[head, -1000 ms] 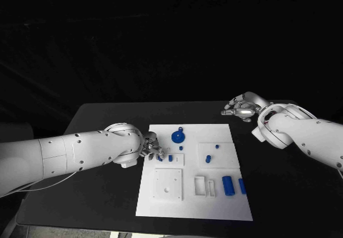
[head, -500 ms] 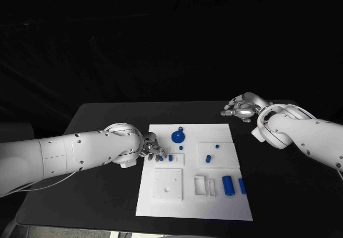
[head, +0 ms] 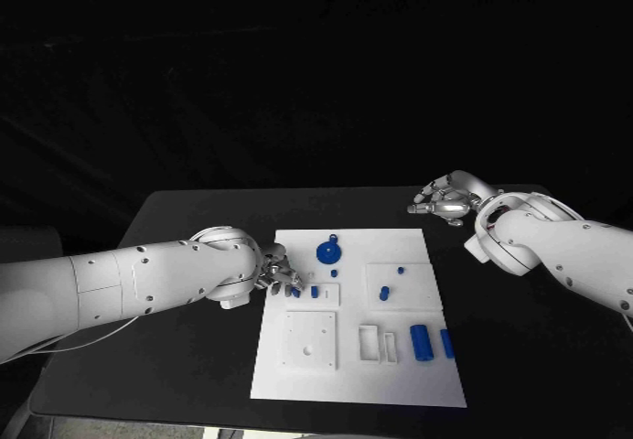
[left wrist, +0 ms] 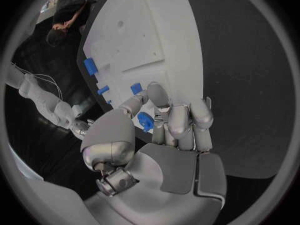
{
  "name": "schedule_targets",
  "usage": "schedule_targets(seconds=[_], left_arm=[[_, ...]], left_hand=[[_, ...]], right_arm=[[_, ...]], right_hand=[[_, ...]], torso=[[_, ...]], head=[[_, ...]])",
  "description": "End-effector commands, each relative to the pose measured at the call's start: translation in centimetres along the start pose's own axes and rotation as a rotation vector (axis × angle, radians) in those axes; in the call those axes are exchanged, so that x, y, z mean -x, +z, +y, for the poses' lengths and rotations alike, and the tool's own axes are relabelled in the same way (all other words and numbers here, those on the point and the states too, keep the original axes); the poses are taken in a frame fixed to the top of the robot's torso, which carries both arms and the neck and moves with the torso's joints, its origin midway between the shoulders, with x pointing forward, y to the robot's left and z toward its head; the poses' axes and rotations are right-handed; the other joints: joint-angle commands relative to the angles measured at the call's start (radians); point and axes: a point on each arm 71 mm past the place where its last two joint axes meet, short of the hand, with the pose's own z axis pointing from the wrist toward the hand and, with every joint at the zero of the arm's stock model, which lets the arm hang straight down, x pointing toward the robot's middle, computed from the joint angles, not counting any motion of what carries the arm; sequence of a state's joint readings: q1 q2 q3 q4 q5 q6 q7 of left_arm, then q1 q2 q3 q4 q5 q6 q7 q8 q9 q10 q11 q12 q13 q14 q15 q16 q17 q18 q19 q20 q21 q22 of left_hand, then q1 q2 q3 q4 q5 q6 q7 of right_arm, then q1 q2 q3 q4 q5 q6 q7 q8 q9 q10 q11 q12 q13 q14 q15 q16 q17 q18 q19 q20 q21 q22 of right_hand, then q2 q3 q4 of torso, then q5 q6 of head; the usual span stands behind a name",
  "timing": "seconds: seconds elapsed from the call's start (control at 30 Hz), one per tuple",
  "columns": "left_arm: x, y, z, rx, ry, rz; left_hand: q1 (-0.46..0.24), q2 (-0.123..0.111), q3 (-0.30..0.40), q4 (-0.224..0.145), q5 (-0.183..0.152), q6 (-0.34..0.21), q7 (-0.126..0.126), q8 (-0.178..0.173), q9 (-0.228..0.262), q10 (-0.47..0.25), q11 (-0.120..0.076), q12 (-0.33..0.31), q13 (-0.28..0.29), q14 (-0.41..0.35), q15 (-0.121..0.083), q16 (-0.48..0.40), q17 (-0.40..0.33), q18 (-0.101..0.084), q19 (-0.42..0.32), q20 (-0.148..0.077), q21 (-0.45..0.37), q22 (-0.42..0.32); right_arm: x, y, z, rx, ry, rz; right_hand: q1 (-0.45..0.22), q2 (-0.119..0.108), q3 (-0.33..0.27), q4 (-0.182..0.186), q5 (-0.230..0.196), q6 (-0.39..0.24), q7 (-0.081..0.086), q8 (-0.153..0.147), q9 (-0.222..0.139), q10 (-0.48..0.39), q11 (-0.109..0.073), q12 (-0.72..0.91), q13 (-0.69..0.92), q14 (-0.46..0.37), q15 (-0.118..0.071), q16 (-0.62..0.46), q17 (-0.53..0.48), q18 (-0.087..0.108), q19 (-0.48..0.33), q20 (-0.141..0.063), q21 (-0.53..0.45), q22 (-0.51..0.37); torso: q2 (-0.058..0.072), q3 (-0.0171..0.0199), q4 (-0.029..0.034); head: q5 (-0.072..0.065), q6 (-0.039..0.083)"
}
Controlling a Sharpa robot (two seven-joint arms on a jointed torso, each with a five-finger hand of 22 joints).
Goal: Assemble the parts on the task board
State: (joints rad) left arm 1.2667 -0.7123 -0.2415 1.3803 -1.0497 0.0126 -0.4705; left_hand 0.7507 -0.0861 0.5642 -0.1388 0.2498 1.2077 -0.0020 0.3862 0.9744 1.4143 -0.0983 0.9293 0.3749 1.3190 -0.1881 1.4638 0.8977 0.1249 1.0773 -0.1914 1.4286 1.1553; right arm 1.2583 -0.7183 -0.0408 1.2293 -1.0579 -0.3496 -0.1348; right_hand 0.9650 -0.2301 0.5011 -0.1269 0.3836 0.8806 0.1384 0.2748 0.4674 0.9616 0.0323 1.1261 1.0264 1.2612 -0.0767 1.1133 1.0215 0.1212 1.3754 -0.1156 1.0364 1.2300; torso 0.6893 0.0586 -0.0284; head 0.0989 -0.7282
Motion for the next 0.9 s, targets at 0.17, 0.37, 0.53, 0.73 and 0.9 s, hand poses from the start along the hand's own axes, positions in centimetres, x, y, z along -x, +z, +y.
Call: schedule_targets(seconds=[0.17, 0.37, 0.53, 0.73, 0.9], left_arm=[[-0.03, 0.03, 0.04, 0.000, 0.007, 0.006], [-0.07, 0.04, -0.12, -0.006, 0.008, 0.008], [-0.10, 0.03, -0.17, -0.009, 0.005, 0.010], [-0.08, 0.04, -0.15, -0.009, 0.002, 0.009], [0.14, 0.03, 0.21, -0.003, -0.006, -0.003]], left_hand=[[-0.001, -0.043, 0.008, 0.032, -0.102, -0.002, -0.003, -0.013, 0.010, 0.004, 0.001, 0.009, -0.008, -0.001, -0.004, 0.007, -0.001, 0.093, -0.004, -0.045, 0.002, -0.004], [-0.002, -0.073, 0.017, 0.066, -0.185, 0.000, -0.004, -0.021, 0.017, 0.003, 0.001, 0.013, -0.014, -0.003, -0.005, 0.009, -0.005, 0.096, -0.005, -0.045, 0.002, -0.006], [-0.003, -0.083, 0.018, 0.076, -0.192, 0.001, -0.004, -0.023, 0.019, 0.003, 0.001, 0.013, -0.015, -0.003, -0.005, 0.009, -0.006, 0.097, -0.005, -0.045, 0.002, -0.006], [-0.004, -0.090, 0.020, 0.087, -0.194, 0.001, -0.003, -0.024, 0.021, 0.003, 0.001, 0.014, -0.016, -0.004, -0.005, 0.009, -0.007, 0.097, -0.005, -0.045, 0.002, -0.007], [-0.004, -0.094, 0.022, 0.092, -0.194, 0.000, -0.003, -0.025, 0.022, 0.003, 0.001, 0.014, -0.017, -0.005, -0.005, 0.008, -0.010, 0.097, -0.005, -0.045, 0.002, -0.007]], right_arm=[[-0.10, -0.02, 0.06, 0.010, -0.001, 0.010], [-0.13, -0.01, 0.08, 0.010, 0.000, 0.011], [-0.14, -0.01, 0.06, 0.009, 0.000, 0.011], [-0.15, -0.01, 0.06, 0.009, 0.000, 0.011], [-0.15, -0.01, 0.06, 0.010, 0.001, 0.011]], right_hand=[[0.000, 0.009, -0.004, 0.000, 0.006, 0.001, 0.007, -0.003, -0.001, -0.005, 0.000, -0.002, -0.002, 0.002, -0.001, -0.006, -0.001, 0.141, 0.000, -0.004, -0.007, -0.001], [-0.001, 0.008, -0.004, 0.000, 0.006, 0.001, 0.007, -0.003, -0.001, -0.006, 0.000, -0.002, -0.002, 0.002, -0.001, -0.006, -0.001, 0.141, 0.000, -0.004, -0.007, -0.001], [-0.001, 0.009, -0.004, 0.000, 0.006, 0.001, 0.007, -0.003, -0.001, -0.006, 0.000, -0.002, -0.002, 0.002, -0.001, -0.007, -0.001, 0.141, 0.000, -0.004, -0.007, -0.001], [-0.001, 0.009, -0.004, 0.000, 0.006, 0.001, 0.007, -0.003, -0.001, -0.006, 0.000, -0.002, -0.002, 0.002, -0.001, -0.007, -0.001, 0.141, 0.000, -0.004, -0.007, -0.001], [-0.001, 0.009, -0.004, 0.000, 0.006, 0.001, 0.007, -0.003, -0.001, -0.006, 0.000, -0.002, -0.003, 0.002, -0.001, -0.007, -0.001, 0.141, 0.000, -0.003, -0.007, -0.001]], torso=[[0.000, -0.0003, 0.0003], [0.000, -0.0003, 0.0005], [0.000, 0.0003, 0.0004], [0.000, 0.0002, 0.0001], [0.000, 0.0004, -0.0004]], head=[[-0.002, -0.002], [-0.002, -0.003], [-0.001, -0.003], [-0.001, -0.002], [-0.001, -0.001]])
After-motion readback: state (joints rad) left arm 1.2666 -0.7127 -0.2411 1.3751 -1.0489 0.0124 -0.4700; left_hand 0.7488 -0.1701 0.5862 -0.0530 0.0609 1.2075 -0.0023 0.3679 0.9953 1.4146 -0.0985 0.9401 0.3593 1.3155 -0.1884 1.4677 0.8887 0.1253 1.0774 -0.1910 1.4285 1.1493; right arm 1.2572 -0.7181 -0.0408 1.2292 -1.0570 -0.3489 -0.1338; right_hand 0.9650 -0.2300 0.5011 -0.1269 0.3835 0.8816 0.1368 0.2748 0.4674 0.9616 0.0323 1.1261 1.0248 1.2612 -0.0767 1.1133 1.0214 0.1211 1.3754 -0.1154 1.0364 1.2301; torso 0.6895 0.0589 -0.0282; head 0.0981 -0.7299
